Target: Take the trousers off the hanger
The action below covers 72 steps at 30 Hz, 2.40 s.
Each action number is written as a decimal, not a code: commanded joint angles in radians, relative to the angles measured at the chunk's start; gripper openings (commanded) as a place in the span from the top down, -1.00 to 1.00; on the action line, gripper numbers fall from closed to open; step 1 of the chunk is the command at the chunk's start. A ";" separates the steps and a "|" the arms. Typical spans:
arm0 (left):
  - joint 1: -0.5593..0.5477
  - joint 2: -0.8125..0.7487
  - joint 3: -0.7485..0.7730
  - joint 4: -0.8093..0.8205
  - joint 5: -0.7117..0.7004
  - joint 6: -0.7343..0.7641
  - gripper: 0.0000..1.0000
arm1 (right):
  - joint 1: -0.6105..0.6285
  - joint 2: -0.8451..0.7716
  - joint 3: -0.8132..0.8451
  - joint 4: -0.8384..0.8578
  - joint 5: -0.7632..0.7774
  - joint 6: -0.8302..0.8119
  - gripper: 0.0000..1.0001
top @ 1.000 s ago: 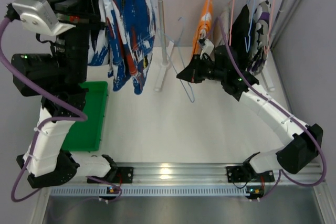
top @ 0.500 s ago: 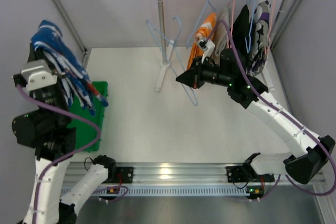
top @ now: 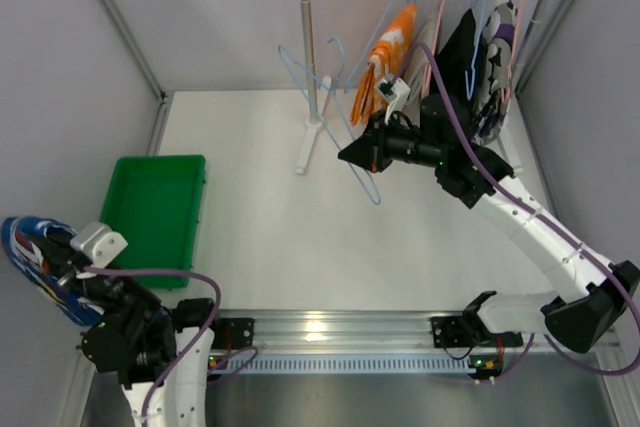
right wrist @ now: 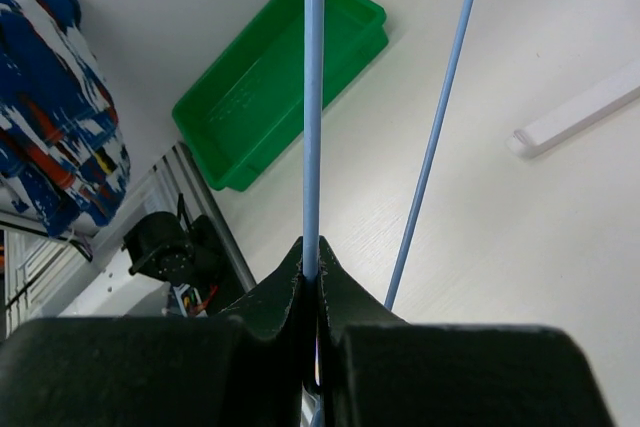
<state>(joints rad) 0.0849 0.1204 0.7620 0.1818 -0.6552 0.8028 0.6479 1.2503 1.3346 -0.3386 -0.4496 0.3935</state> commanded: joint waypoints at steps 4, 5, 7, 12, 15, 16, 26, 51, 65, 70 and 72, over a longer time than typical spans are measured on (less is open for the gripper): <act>0.001 -0.103 -0.064 -0.044 -0.100 0.203 1.00 | 0.010 0.015 0.032 0.003 -0.009 -0.010 1.00; 0.004 -0.102 -0.066 -0.074 -0.100 0.202 1.00 | 0.010 0.020 0.037 0.003 -0.009 -0.008 1.00; 0.003 -0.103 -0.107 -0.061 -0.077 0.216 1.00 | 0.012 0.032 0.046 0.003 -0.008 -0.012 1.00; 0.004 -0.065 -0.236 0.082 -0.032 0.344 1.00 | 0.012 0.050 0.051 0.003 -0.003 -0.022 1.00; 0.003 -0.009 -0.259 0.154 -0.037 0.361 1.00 | 0.010 0.066 0.052 0.004 0.002 -0.027 1.00; 0.004 0.007 -0.251 0.182 -0.040 0.361 1.00 | 0.012 0.069 0.057 0.006 0.000 -0.027 1.00; 0.004 0.316 -0.317 0.231 0.028 0.365 1.00 | 0.010 0.149 0.138 -0.007 -0.011 -0.028 1.00; 0.072 1.236 0.140 0.120 0.305 -0.128 -0.48 | -0.036 0.092 0.196 -0.096 0.006 -0.084 1.00; 0.072 0.819 0.565 -0.863 1.051 -0.653 -0.98 | -0.056 -0.087 0.069 -0.145 0.072 -0.093 1.00; 0.072 0.765 0.574 -0.869 1.140 -0.877 -0.98 | -0.132 -0.172 0.028 -0.161 0.092 -0.030 1.00; 0.072 0.756 0.566 -0.843 1.184 -0.909 -0.98 | -0.161 -0.187 0.026 -0.174 0.077 0.022 1.00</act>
<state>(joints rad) 0.1516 0.8604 1.3277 -0.6144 0.4114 0.0586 0.5304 1.1088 1.3548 -0.5030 -0.3809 0.3496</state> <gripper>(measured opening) 0.988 0.006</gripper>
